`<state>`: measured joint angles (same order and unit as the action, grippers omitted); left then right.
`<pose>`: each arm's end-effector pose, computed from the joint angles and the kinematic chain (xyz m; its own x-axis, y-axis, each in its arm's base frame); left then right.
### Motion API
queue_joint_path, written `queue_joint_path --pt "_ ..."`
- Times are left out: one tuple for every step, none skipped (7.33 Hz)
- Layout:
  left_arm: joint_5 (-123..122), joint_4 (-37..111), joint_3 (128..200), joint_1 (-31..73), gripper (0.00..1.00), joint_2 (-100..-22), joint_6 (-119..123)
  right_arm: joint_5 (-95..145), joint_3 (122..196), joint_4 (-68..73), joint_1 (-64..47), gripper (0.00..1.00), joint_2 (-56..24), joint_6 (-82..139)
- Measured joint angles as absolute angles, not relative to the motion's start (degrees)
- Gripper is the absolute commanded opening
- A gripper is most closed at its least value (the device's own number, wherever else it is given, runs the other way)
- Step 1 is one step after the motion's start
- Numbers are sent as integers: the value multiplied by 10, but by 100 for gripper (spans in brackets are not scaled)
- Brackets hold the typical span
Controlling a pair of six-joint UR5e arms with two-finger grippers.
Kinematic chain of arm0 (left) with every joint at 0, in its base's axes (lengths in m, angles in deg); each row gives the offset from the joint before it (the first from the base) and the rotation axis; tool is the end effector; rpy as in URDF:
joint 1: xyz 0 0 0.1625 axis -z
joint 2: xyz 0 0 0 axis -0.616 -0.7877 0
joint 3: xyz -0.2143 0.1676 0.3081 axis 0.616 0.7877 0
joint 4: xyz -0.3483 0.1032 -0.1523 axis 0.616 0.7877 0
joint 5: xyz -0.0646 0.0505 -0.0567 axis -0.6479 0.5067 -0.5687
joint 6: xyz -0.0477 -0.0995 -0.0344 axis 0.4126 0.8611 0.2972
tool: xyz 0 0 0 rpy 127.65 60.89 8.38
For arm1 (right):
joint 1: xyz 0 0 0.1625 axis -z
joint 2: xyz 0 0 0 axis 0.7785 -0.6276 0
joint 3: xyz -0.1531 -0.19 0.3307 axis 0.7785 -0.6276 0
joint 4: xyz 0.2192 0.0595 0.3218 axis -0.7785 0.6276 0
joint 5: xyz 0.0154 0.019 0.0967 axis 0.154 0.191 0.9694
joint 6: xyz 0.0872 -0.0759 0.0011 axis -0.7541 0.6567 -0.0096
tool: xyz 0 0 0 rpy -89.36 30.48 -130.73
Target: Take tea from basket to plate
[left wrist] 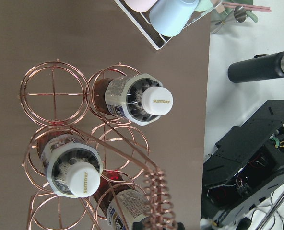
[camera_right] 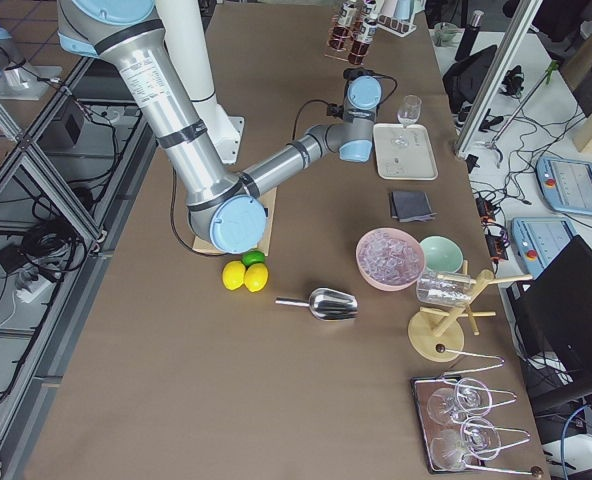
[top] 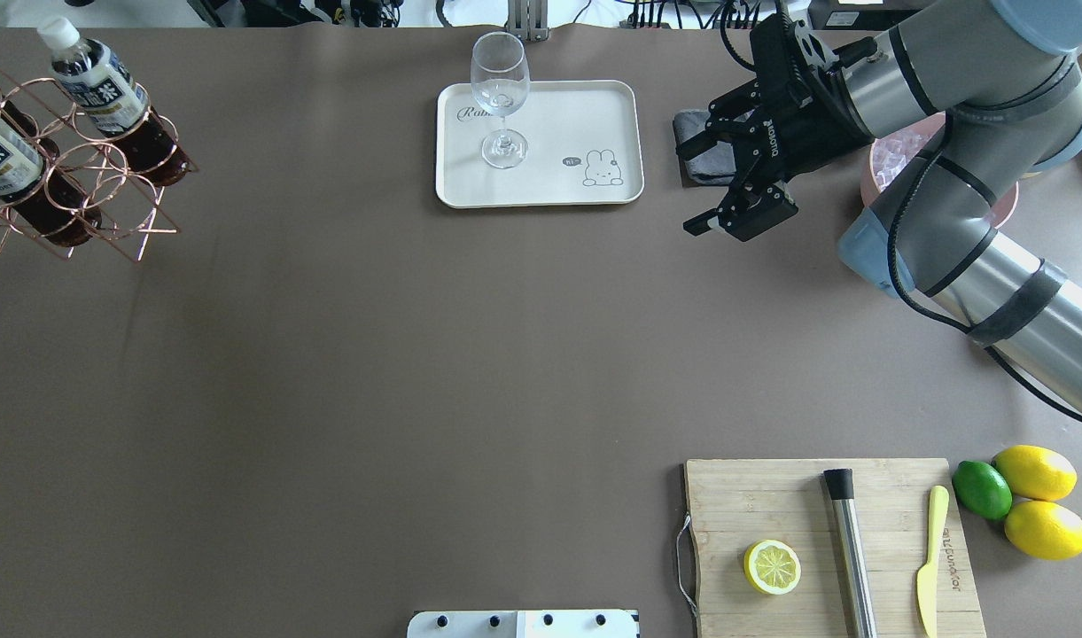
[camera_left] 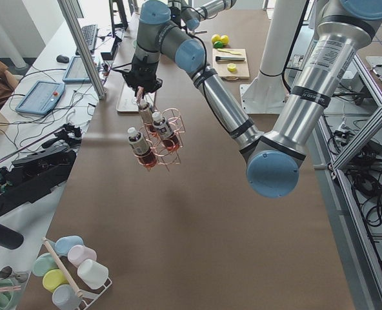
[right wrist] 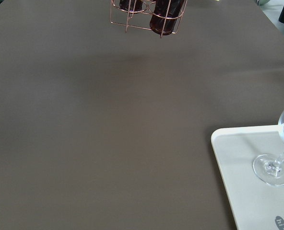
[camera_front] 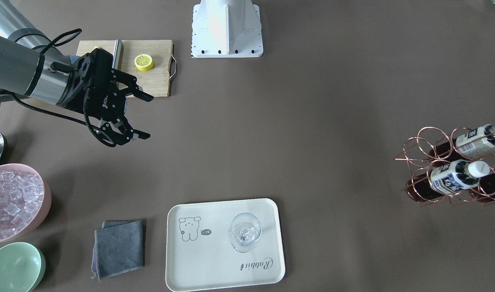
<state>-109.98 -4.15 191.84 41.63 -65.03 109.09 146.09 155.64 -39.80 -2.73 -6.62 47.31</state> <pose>0.0374 -0.5235 0.2517 -0.2323 -0.9399 -0.2501 0.6418 0.0451 -0.7655 -0.3244 -0.5120 0.2450 -0.0002 -0.9996 0.0299 0.0553 0.0298 0.9980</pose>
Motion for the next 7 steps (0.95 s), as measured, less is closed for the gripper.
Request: queue_joint_path --pt "-1095 -76 1938 381 0 -682 1135 1457 1557 -398 -25 100 -65 473" --pt "-1057 -113 1956 325 0 -716 1191 1455 1558 -399 -25 100 -64 473" --pt "-991 -152 1977 250 0 -750 1258 1454 1560 -402 -25 100 -64 473" --pt "-942 -185 1985 190 0 -790 1324 1453 1564 -406 -26 100 -64 473" --pt "-911 -211 1972 145 0 -840 1372 1453 1567 -408 -28 100 -65 472" --pt "-885 -228 1943 103 0 -894 1400 1453 1568 -408 -29 100 -66 472" --pt "-871 -233 1920 71 0 -931 1411 1453 1570 -409 -30 100 -68 472"
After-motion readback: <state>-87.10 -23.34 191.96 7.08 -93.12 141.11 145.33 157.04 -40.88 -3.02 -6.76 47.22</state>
